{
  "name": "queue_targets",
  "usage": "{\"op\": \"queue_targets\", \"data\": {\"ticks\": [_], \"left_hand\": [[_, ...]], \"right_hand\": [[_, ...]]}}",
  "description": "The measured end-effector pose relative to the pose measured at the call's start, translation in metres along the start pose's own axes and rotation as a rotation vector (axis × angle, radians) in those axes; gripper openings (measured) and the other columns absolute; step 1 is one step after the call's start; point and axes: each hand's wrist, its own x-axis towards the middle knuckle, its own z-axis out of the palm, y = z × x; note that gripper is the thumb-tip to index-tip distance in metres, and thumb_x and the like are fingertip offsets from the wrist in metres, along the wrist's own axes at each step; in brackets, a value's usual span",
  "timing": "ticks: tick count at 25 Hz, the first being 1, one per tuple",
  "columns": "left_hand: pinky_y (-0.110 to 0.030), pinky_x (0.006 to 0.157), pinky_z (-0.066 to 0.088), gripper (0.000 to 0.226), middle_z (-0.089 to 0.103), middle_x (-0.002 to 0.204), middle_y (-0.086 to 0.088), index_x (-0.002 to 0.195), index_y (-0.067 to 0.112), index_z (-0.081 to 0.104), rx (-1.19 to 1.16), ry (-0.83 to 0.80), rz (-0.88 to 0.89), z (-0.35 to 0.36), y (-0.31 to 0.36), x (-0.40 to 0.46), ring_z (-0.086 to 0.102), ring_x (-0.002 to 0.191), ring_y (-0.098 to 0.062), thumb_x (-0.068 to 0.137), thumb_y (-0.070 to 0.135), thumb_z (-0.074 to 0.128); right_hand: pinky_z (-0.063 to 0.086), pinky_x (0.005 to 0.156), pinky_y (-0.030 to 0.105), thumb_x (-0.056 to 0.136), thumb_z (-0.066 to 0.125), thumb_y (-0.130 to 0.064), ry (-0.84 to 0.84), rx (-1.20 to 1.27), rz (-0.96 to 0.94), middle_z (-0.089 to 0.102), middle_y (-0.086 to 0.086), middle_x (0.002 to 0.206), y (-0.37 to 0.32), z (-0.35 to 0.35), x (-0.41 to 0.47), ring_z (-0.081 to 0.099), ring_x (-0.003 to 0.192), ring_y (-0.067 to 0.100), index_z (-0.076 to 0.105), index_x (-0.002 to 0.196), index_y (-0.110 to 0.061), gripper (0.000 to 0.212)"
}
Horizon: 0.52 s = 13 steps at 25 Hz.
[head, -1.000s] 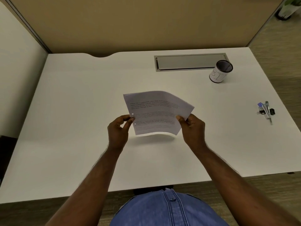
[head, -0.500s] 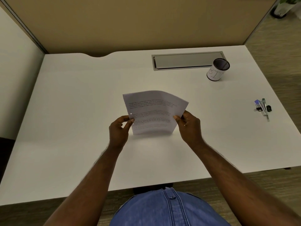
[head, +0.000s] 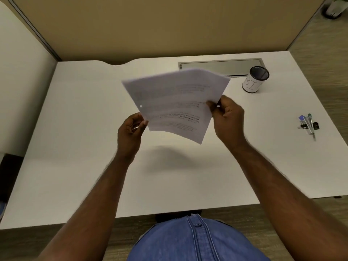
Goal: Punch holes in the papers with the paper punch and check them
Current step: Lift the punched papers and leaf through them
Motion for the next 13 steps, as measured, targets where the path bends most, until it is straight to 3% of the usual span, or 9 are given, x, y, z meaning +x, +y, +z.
{"op": "queue_targets", "data": {"ticks": [3, 5, 9, 13], "left_hand": [[-0.021, 0.088, 0.049, 0.018, 0.07, 0.11, 0.012, 0.11, 0.032, 0.064, 0.08, -0.097, -0.07, 0.001, -0.002, 0.002, 0.064, 0.102, -0.005, 0.094, 0.025, 0.06], [-0.022, 0.089, 0.049, 0.017, 0.071, 0.11, 0.01, 0.11, 0.027, 0.065, 0.097, -0.146, -0.093, 0.009, -0.004, 0.0, 0.065, 0.101, -0.006, 0.094, 0.025, 0.06], [-0.029, 0.086, 0.051, 0.013, 0.073, 0.103, -0.001, 0.102, 0.015, 0.069, 0.068, -0.126, -0.148, 0.034, -0.008, -0.006, 0.066, 0.092, -0.01, 0.095, 0.018, 0.059], [-0.029, 0.085, 0.052, 0.015, 0.072, 0.105, 0.002, 0.105, 0.019, 0.068, 0.046, -0.116, -0.131, 0.054, -0.008, -0.01, 0.067, 0.095, -0.009, 0.093, 0.015, 0.06]], "right_hand": [[0.059, 0.075, 0.045, 0.09, 0.059, -0.019, -0.008, 0.076, 0.045, 0.07, 0.001, 0.095, -0.001, -0.012, 0.023, 0.067, 0.087, 0.023, 0.064, 0.1, -0.023, 0.012], [0.059, 0.077, 0.047, 0.09, 0.059, -0.019, 0.007, 0.126, 0.1, 0.07, 0.004, 0.098, 0.008, -0.022, 0.03, 0.067, 0.088, 0.022, 0.064, 0.1, -0.024, 0.012], [0.058, 0.071, 0.036, 0.092, 0.058, -0.015, 0.026, 0.203, 0.183, 0.07, -0.003, 0.092, 0.023, -0.036, 0.03, 0.065, 0.08, 0.008, 0.063, 0.092, -0.029, 0.015], [0.056, 0.077, 0.027, 0.089, 0.062, -0.013, -0.107, 0.238, 0.178, 0.073, -0.007, 0.091, 0.034, -0.049, 0.029, 0.068, 0.085, 0.01, 0.066, 0.096, -0.018, 0.01]]}}
